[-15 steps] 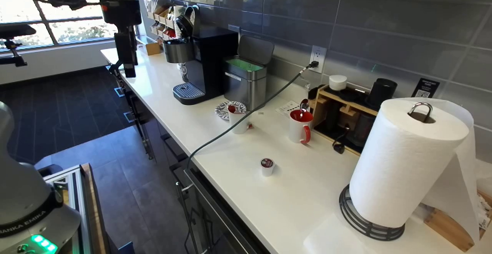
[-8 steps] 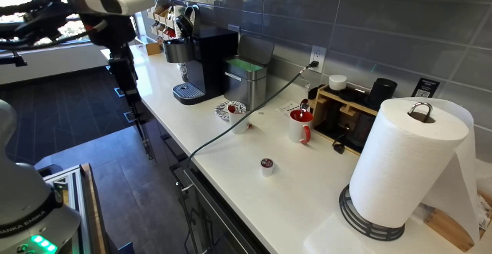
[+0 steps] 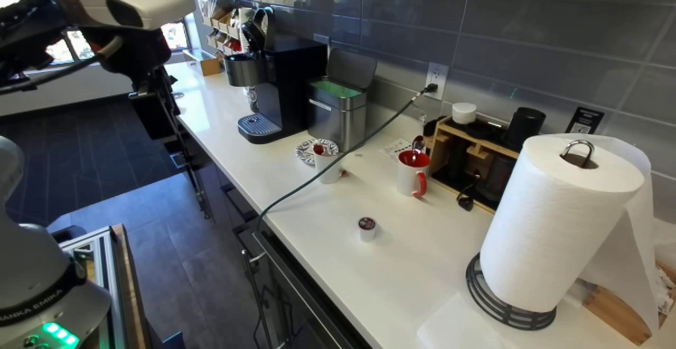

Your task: Put the coffee pod in the black and white bowl on the left.

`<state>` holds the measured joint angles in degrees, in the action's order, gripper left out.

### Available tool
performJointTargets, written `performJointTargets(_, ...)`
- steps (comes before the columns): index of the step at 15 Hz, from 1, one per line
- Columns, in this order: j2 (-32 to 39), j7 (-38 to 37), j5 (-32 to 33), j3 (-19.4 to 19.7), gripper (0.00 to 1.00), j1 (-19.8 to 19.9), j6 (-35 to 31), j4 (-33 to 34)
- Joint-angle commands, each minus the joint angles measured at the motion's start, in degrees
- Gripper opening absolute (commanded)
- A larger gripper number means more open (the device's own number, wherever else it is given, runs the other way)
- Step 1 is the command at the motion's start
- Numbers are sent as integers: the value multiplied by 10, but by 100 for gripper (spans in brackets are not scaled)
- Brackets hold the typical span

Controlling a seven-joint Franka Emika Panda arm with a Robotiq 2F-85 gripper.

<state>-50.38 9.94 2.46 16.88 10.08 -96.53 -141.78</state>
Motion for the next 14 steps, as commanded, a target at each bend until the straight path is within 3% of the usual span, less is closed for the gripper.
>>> performJointTargets(1, 1, 2, -2, -2, 100, 3, 1, 2)
performJointTargets(4, 16, -11, 26, -10, 100, 17, -47, -1)
performJointTargets(8, 87, 3, 98, 10, 100, 41, -133, 22)
performJointTargets(11, 170, 43, 107, 41, 100, 30, -201, 59)
performJointTargets(14, 266, 78, 85, 45, 100, 8, -245, 119)
